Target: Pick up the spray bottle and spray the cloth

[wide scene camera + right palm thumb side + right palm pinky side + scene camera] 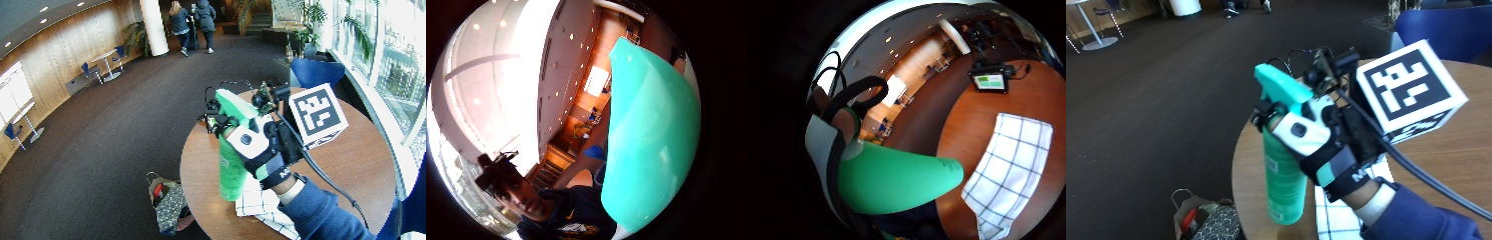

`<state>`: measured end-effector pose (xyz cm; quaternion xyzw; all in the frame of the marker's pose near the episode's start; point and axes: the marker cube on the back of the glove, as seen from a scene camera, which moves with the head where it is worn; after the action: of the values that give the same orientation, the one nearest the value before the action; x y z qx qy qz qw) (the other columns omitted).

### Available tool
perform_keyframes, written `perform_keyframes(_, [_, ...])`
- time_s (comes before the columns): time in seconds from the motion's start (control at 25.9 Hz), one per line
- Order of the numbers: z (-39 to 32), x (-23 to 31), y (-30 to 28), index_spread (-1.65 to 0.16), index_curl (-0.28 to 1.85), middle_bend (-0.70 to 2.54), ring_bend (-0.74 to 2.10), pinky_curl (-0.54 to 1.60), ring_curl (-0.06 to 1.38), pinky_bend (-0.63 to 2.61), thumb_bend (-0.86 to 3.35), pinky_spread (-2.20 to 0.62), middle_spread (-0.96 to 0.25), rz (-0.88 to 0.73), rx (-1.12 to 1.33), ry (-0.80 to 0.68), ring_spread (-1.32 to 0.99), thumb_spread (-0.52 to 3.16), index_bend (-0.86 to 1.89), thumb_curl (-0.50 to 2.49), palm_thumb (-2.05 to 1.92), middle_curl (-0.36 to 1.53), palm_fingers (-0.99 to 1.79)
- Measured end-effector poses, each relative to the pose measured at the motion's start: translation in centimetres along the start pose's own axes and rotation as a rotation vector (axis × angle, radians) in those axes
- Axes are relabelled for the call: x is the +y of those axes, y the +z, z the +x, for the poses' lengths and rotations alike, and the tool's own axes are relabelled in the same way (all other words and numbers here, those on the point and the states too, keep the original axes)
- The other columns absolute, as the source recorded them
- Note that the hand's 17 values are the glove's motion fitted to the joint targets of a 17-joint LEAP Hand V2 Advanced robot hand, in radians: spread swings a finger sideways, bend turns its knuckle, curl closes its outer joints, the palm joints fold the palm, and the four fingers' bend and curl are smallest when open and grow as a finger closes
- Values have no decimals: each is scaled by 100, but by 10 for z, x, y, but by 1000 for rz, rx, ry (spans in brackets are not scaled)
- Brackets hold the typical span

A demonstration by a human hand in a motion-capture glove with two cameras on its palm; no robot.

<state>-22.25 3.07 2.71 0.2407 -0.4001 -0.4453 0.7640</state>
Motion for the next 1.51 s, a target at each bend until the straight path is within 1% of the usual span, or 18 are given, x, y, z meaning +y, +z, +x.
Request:
perform_keyframes(0.04, [-2,8,10,-28,59,42,52,39,44,51,-3,-23,-16,6,7,-67,-22,62,24,76,90,50,127])
perform_keyframes(0.08, [-1,12,20,-28,59,41,52,39,44,51,-3,-23,-16,-1,12,-87,-21,63,23,76,90,50,127])
perform_keyframes(0.27, [-1,13,72,-28,59,40,51,38,44,51,-3,-24,-16,-52,-16,-78,-21,67,22,75,90,49,128])
perform_keyframes(0.31, [-3,13,76,-28,59,39,51,38,44,51,-3,-24,-16,-55,-16,-80,-21,69,21,75,90,49,128])
perform_keyframes(0.46, [14,24,47,-28,59,39,51,38,44,49,-3,-23,-16,-36,59,-49,-20,74,20,74,88,49,128])
perform_keyframes(0.66, [20,29,41,-28,58,38,50,38,43,51,-2,-23,-17,-47,100,-11,-21,77,16,73,88,49,123])
perform_keyframes(0.89, [15,27,35,-29,56,36,50,37,43,49,-3,-20,-16,-169,163,43,-21,82,12,70,86,48,115])
perform_keyframes(1.0, [12,28,28,-29,55,32,46,36,41,43,-4,-13,-13,-224,201,76,-17,87,15,68,83,47,103])
perform_keyframes(1.16, [9,28,21,-29,55,26,43,36,41,41,-4,-7,-10,-319,229,104,-14,92,14,65,80,44,98])
perform_keyframes(1.31, [8,32,14,-30,55,14,37,36,39,40,-3,-1,-6,-419,180,130,-11,96,19,62,79,40,87])
perform_keyframes(1.51, [21,37,5,-30,55,10,33,35,37,38,-2,4,-1,-484,-33,185,-9,101,21,59,79,35,77])
